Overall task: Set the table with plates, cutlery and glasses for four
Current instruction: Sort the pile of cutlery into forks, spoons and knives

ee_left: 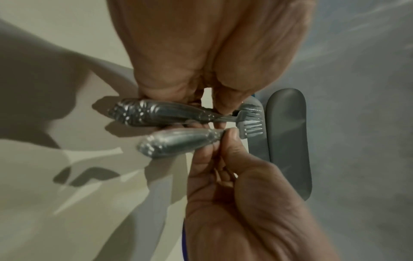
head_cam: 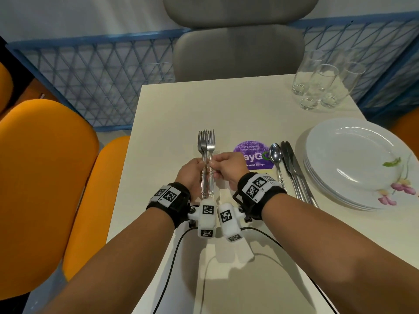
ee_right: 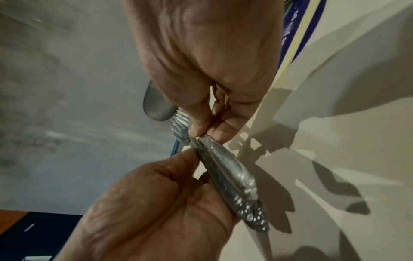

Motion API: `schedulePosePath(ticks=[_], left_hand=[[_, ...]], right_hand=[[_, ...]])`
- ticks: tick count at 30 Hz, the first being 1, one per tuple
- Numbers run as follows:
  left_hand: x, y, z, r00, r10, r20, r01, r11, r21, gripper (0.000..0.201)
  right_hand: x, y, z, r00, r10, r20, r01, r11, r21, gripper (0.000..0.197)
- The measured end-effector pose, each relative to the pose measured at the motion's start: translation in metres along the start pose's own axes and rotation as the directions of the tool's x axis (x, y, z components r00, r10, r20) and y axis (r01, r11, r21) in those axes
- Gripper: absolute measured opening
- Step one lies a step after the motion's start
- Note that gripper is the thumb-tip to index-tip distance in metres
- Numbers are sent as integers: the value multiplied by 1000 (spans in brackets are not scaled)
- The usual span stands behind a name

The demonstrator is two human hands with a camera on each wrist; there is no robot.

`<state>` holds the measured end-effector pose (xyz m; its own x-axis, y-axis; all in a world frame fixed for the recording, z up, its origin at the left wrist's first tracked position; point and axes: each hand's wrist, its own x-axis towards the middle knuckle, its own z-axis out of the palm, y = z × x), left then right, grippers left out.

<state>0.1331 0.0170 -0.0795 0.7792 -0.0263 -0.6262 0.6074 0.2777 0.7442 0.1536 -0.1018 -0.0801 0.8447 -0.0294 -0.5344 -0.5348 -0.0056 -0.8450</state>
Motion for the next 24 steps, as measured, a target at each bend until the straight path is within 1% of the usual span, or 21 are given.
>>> schedulePosePath(ticks=[1, 2, 4, 5, 6, 8, 10, 12, 16, 21, 24], left_hand=[[1, -1, 2, 1000, 1, 13, -1, 1000, -7, 33], [2, -2, 4, 1000, 8, 18, -8, 1000, -3, 29], [-1, -4, 12, 999, 16, 29, -16, 999, 29, 12], [0, -5, 15, 999, 20, 45, -22, 999, 43, 9], [-1, -5, 19, 997, 23, 79, -27, 998, 50, 14], [-4, -5, 27, 994, 13, 111, -20, 998, 63, 25], [-4, -4, 30, 992, -11, 125, 0, 996, 84, 26], [-5, -5, 30, 990, -33, 140, 12, 989, 148, 29], [-5, -6, 30, 985, -40, 166, 5, 978, 207, 32], [-1, -8, 33, 991, 30, 133, -66, 960, 270, 26], [2, -6, 34, 994, 59, 91, -85, 944, 318, 23]], right_hand=[[2, 2, -1, 1000, -3, -14, 3, 1000, -21, 12], [3, 4, -2, 999, -14, -30, 12, 999, -49, 10], [5, 7, -5, 997, -42, -61, 36, 994, -102, 8], [5, 8, -7, 995, -68, -72, 58, 990, -130, 7], [5, 9, -9, 993, -97, -74, 84, 984, -157, 7], [3, 9, -15, 989, -128, -68, 113, 975, -189, 10], [1, 8, -23, 989, -129, -69, 114, 975, -189, 6], [-1, 6, -31, 989, -134, -64, 120, 974, -193, 2], [-3, 8, -37, 986, -163, -40, 149, 957, -249, 5], [-7, 12, -43, 968, -252, -7, 235, 910, -342, 13], [-10, 12, -49, 963, -263, 65, 269, 901, -341, 18]])
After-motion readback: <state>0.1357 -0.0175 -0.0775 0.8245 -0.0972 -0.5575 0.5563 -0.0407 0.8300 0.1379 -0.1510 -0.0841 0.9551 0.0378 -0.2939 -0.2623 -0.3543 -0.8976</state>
